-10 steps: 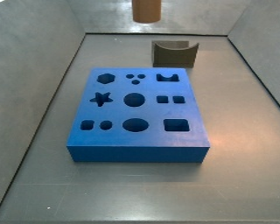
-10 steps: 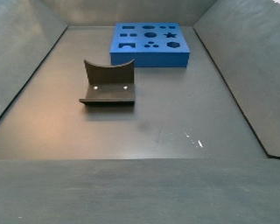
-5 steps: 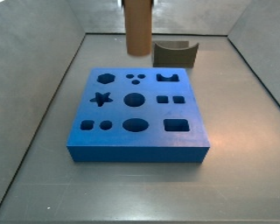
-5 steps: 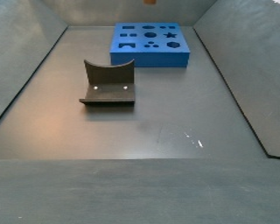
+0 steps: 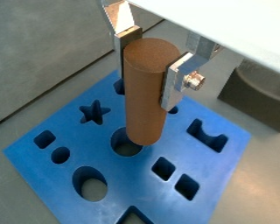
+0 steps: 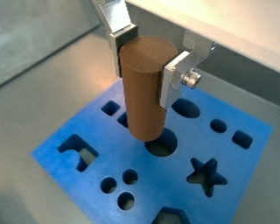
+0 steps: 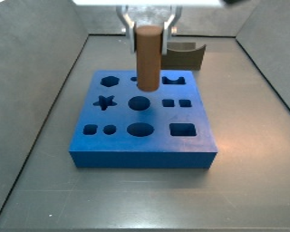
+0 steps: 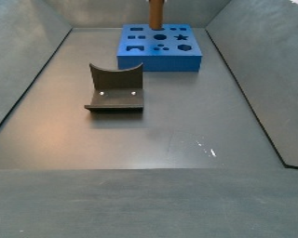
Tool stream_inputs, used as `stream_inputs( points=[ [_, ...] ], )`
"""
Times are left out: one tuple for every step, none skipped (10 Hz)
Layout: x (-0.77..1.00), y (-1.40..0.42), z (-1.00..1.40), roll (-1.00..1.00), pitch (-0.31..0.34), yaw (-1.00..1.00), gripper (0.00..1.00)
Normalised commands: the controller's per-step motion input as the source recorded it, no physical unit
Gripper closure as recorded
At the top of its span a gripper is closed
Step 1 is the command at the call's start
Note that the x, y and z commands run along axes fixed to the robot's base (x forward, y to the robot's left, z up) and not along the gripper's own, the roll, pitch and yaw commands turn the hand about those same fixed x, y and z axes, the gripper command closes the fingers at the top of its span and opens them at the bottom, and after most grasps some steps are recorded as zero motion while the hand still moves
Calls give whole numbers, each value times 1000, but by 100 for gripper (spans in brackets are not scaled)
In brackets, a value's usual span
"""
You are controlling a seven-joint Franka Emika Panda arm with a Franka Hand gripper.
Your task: Insert the round object.
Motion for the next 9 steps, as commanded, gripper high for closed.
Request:
stream_inputs(
  points=[
    [-94,-51,-223,100,0,0,100],
    [-14,-31,-140,51,0,0,100],
    [-69,-83,-194,34,0,0,100],
    [-34,-97,-211,31,0,-3,100],
    [-60,-160,-300,0,0,-14,100],
    [-74,-134,-237,0,0,-23,100],
    [-74,-106,-160,0,0,-17,100],
    [-69,-40,-154,11,0,-6,100],
    [0,0,-171,40,3,0,100]
  ],
)
